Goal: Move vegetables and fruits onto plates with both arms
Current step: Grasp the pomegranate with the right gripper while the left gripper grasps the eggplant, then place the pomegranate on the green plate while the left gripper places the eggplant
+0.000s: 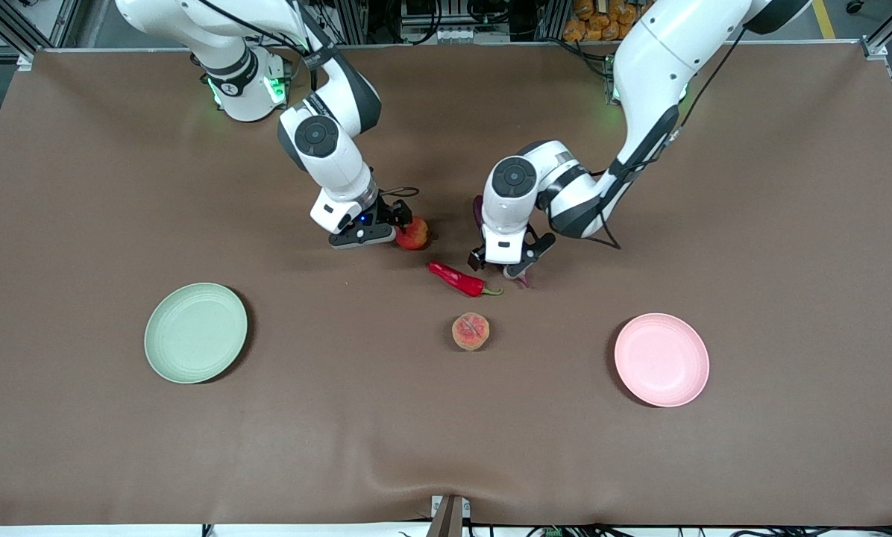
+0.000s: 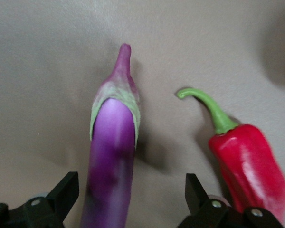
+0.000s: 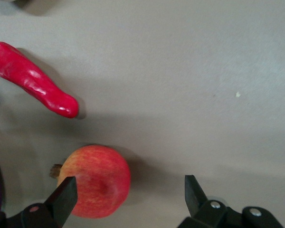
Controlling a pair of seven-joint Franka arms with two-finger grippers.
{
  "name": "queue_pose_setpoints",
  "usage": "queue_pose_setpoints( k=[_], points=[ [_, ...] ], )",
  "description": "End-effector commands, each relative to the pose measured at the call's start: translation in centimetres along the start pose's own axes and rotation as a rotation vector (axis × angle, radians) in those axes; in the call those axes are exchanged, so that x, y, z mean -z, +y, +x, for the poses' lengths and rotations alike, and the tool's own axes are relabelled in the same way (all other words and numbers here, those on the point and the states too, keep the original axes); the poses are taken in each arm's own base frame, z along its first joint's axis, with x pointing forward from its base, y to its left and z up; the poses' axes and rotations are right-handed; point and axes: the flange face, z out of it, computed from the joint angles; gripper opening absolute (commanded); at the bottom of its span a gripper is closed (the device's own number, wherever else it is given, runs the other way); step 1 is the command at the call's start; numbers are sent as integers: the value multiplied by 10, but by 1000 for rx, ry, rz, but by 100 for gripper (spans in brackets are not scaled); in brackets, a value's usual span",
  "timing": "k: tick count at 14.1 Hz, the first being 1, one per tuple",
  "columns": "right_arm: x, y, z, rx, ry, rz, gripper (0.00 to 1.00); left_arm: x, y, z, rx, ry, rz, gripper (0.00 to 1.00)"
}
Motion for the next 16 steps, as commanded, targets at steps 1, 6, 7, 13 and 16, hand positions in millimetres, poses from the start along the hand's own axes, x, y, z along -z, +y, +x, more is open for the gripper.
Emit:
queue_pose_setpoints(
  k=[1,6,7,13,16],
  points=[
    [-8,-21,-22,-41,52,39,100,-6,-2,-2,-30,40,-14,54],
    [-32,-14,-44,-27,135,89,100,41,5,27,-72,107,-66,0],
    [-35,-16,-46,-44,138,94,100,62,3,45,-84,136,-65,0],
    [-58,-27,-61,-52,180,136,100,156,-5,181,-218,191,-4,0],
    [-56,-26,-59,-51,183,137,52,169,-40,280,-320,150,-28,0]
  ],
)
